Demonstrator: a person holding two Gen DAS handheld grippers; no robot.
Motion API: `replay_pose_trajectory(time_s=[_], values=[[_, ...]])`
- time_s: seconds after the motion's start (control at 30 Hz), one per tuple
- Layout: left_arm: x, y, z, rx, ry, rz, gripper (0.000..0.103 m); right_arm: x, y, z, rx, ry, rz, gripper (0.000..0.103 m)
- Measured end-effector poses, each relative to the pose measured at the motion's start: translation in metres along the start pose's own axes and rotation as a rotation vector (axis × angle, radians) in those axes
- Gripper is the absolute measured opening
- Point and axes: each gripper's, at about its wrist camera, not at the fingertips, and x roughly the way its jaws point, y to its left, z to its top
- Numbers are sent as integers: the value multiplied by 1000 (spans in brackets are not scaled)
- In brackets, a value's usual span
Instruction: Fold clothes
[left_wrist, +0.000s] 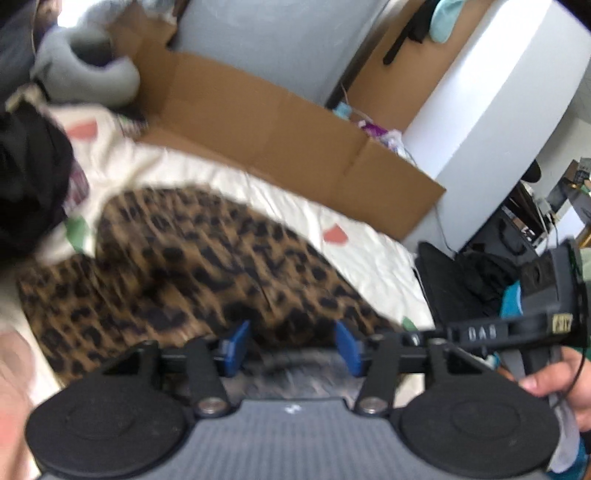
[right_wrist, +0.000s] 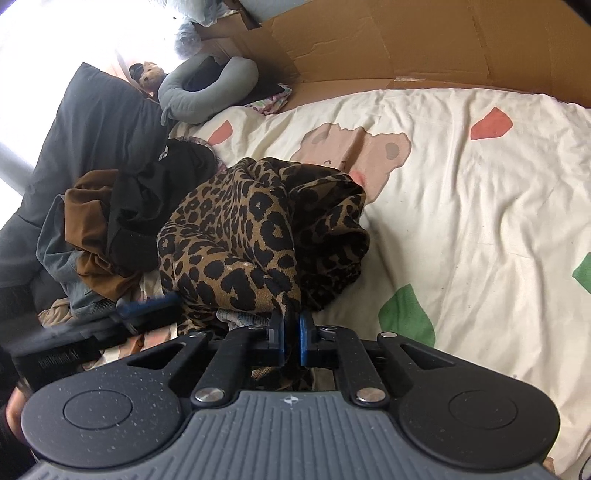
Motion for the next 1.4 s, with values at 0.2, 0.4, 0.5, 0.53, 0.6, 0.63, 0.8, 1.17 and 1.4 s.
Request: replay_pose_trajectory(time_s=[0.2, 0.4, 0.5, 0.53, 0.6, 0.63, 0.8, 1.17, 1.4], values=[[4, 14, 9, -83, 6, 47, 67, -4, -1, -4, -14, 20, 8, 5], [30, 17, 5, -157, 51, 76, 55, -3, 0, -11, -41, 69, 32, 5], [37, 15, 4, -148, 73, 88, 21, -2, 1, -17, -45, 86, 31, 6], [38, 14, 2, -145, 76, 76, 11, -2, 0, -18, -38, 89, 26, 7], [37, 10, 1, -125, 69, 64, 9, -2, -2, -18, -16, 95, 14, 14], [36, 7, 2, -110, 63, 58, 8, -2, -4, -19, -5, 98, 7, 17], [33, -4, 1, -59, 59, 34, 6, -13, -8, -14, 27, 51, -3, 37], [35, -30, -13, 24, 106, -59, 5, -14, 12, 7, 20, -3, 79, 37], [39, -43, -22, 66, 127, -123, 3, 6, 28, 8, 1, 39, 104, 37]])
